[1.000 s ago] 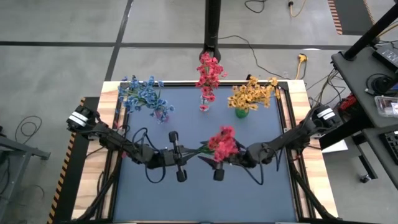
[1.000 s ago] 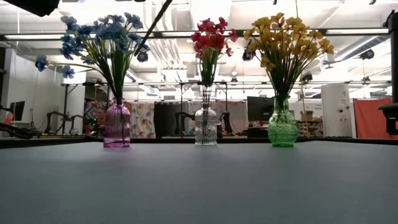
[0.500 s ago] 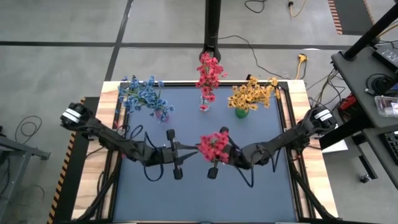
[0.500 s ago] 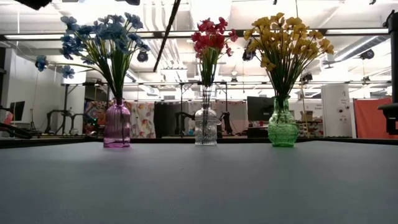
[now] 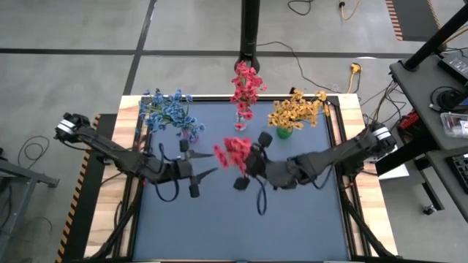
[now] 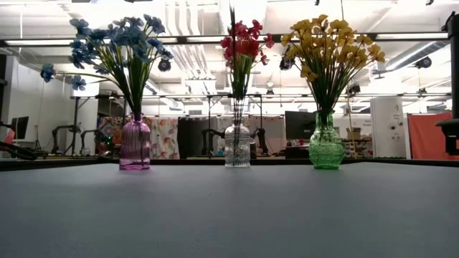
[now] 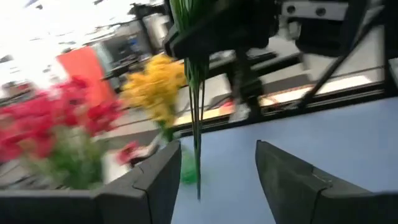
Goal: Sort flowers into vase by color
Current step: Put the red flower into the transparent vase
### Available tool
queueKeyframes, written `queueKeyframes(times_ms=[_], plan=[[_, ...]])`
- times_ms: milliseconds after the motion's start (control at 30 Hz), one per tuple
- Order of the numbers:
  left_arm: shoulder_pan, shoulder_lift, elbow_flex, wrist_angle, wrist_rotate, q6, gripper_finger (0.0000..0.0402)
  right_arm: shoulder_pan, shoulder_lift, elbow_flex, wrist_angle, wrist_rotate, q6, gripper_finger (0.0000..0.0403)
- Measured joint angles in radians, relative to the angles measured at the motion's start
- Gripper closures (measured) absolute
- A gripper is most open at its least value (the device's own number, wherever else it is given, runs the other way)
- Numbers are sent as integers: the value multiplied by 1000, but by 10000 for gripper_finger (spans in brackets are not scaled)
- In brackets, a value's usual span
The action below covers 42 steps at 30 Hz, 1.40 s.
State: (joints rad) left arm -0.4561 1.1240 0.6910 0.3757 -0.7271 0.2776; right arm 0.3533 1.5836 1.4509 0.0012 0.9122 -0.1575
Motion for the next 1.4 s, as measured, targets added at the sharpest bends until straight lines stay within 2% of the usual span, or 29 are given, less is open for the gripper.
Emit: queueKeyframes(times_ms=[67,167,300,400,600,967,1400], plan=[[0,-26,0,-39,-70,1,213,-47,-10,23,-36,-22,-10,381],[0,-54,0,-105,-151,-9,216,-133,-36,24,-68,-121,3,381],[0,-65,0,-159,-176,-13,218,-263,-66,-2,-71,-342,34,381],[0,-64,0,-173,-187,-12,218,-340,-66,-6,-66,-429,19,381],[1,-86,2,-178,-234,69,218,-416,-51,-7,59,-449,-89,381],[3,-170,9,-214,-233,129,218,-531,-50,-22,61,-450,-58,381],[3,-174,8,-236,-233,122,218,-570,-43,-110,150,-475,-19,381]])
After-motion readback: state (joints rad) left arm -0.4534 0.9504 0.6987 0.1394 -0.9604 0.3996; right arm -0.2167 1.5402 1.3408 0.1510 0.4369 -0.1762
